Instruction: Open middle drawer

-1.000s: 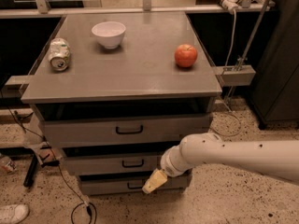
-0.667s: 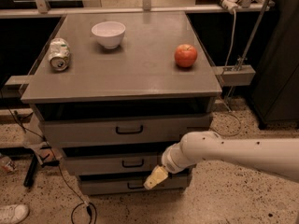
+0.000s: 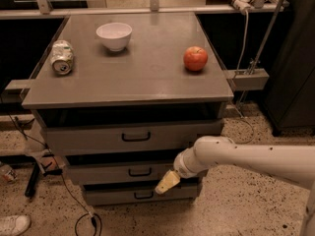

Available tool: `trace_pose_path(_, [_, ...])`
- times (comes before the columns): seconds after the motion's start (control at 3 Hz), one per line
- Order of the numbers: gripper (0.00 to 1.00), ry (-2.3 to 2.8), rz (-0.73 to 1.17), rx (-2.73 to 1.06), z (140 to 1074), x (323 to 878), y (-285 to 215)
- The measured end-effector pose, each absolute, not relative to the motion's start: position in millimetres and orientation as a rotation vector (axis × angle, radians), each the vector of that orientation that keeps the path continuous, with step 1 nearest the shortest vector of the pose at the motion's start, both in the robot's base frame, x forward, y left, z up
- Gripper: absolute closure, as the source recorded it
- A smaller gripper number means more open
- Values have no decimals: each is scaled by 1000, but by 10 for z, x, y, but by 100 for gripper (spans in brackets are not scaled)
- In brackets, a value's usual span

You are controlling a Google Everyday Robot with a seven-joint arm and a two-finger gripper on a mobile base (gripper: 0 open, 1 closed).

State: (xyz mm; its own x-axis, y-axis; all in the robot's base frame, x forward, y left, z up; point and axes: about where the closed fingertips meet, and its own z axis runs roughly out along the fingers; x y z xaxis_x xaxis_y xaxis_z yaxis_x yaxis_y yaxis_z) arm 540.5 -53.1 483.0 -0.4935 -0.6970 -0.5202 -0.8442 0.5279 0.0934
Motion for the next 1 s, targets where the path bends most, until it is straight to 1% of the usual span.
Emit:
trace_pose_path(0.33, [0, 2347, 498, -1260, 4655, 5584, -548])
trace_pose_path(1.0, [0, 2360, 532, -1261, 4434, 5667, -527])
